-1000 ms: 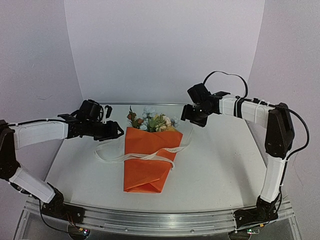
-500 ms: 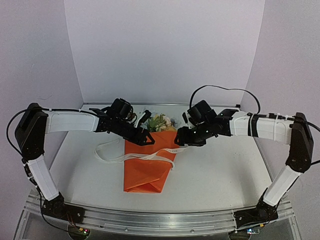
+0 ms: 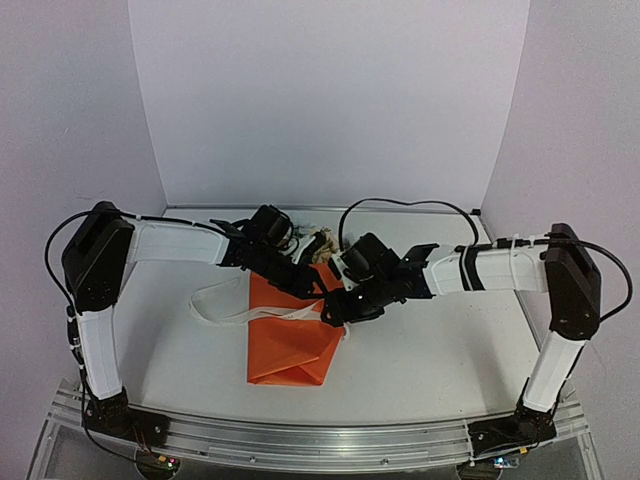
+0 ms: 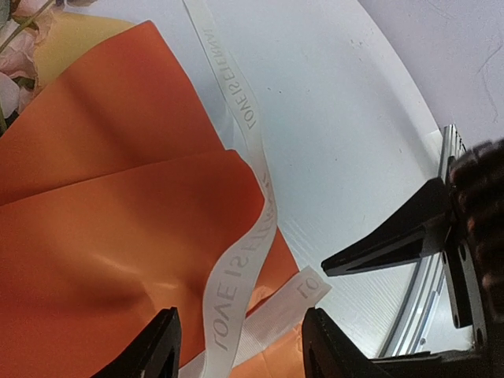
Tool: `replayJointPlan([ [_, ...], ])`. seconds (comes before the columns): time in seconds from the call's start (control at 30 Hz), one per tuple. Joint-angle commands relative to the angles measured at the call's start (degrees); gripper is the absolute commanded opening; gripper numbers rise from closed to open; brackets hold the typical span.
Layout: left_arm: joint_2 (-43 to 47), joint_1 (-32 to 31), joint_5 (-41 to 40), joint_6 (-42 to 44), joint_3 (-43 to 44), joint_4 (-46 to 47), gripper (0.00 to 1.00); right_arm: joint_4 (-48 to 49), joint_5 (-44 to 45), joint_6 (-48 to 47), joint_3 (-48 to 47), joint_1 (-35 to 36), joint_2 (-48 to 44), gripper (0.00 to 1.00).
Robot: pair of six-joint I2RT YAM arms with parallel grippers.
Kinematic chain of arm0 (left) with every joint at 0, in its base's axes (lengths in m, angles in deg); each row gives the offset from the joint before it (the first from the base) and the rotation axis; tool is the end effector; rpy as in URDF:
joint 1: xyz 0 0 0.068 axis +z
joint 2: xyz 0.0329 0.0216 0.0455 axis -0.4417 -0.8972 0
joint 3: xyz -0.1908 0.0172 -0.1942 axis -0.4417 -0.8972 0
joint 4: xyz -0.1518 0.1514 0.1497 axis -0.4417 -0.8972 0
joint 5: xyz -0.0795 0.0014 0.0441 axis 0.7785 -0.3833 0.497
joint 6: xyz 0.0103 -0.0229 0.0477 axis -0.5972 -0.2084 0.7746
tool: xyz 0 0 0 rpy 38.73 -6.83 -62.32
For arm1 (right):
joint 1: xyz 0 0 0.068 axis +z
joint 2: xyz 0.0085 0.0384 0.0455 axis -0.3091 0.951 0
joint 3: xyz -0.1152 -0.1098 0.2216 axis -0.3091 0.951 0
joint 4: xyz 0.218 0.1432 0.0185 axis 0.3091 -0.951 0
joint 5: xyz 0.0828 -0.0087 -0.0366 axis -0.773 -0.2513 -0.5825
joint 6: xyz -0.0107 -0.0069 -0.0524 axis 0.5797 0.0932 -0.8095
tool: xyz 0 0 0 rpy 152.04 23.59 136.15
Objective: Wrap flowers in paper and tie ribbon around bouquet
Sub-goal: Cross the ribbon over the folded bouquet.
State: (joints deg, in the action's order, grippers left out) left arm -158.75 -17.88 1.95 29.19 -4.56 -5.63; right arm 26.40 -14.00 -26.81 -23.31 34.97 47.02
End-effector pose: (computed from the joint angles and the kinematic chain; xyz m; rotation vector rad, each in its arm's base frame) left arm 0.2916 -0.3063 0.1946 0.9441 2.3829 -1.0228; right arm 0.2303 0.3144 0.1996 -0.6498 2.5477 0.7440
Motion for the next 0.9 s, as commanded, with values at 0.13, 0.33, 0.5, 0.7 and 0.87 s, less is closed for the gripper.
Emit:
replayJointPlan([
  [0.13, -3.44, -0.55, -3.32, -0.72, 5.03, -1.78, 0.38, 2.42, 3.94, -1.24, -3.16, 0.81, 3.43, 0.56],
  [0.33, -3.92, -0.55, -3.8, -1.24, 4.91, -1.91, 0.32, 2.42, 3.9, -1.57, -4.12, 0.93, 4.85, 0.51],
  [0.5, -3.24, -0.54, -4.71, -1.51, 4.26, -1.58, 0.21, 2.42, 3.29, -1.53, -4.14, 1.24, 5.25, 0.52],
  [0.7, -2.17, -0.46, -7.43, -2.11, 3.5, -1.31, 0.07, 2.26, 3.58, -1.68, -4.08, 1.83, 5.99, 0.51],
  [0.87, -1.17, -0.36, -9.5, -2.83, 2.89, -1.07, 0.0, 1.65, 4.89, -1.62, -4.62, 2.06, 6.58, 0.46],
])
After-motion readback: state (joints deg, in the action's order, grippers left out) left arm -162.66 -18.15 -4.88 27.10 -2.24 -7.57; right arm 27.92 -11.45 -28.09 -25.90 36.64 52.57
